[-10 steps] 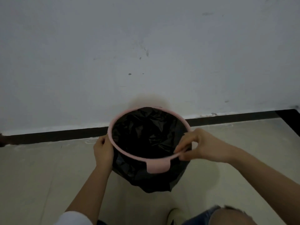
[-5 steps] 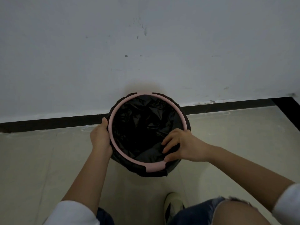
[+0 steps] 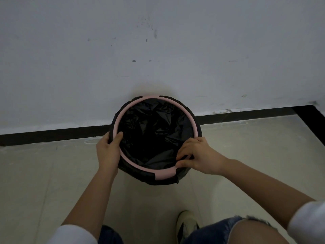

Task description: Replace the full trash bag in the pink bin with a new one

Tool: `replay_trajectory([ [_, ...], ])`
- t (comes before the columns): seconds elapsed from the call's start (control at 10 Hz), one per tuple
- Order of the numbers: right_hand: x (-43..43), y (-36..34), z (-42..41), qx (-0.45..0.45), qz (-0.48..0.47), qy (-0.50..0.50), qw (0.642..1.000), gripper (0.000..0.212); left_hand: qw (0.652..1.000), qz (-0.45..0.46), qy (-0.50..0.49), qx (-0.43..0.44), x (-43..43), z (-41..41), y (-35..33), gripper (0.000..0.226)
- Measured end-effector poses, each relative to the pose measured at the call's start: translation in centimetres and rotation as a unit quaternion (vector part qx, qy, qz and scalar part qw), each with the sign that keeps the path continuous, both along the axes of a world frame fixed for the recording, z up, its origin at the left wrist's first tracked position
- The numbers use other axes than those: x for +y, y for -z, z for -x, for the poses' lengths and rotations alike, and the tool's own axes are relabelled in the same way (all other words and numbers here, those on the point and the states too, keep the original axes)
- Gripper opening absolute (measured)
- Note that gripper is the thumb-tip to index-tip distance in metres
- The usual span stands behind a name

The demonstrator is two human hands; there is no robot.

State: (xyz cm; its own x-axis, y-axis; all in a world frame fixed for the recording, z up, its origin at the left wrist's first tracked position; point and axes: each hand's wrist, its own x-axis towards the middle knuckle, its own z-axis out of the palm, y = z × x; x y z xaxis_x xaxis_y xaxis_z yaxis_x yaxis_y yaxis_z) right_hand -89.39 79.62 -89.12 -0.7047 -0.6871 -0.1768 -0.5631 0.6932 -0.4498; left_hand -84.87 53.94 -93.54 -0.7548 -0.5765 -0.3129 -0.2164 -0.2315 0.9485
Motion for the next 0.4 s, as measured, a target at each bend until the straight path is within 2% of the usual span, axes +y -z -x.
replay_trajectory([
  [0.1,0.1,0.4,0.3,-0.016,0.008,0.014,1.0,0.029,0.999,0.025,-0.017,0.014,0.4,-0.2,0.1,0.025],
  [0.2,0.0,-0.1,0.6,-0.052,0.031,0.041,0.997,0.035,0.997,0.062,-0.003,0.042,0.8,-0.4,-0.5,0.021],
  [0.3,-0.7,-1.0,1.1,-0.14,0.076,0.107,0.981,0.024,0.996,0.083,0.006,0.035,0.4,-0.4,-0.5,0.039],
  [0.4,-1.3,-1.7,1.4,-0.205,0.184,0.198,0.941,0.017,0.996,0.08,0.006,0.033,0.3,-0.3,-0.4,0.048],
])
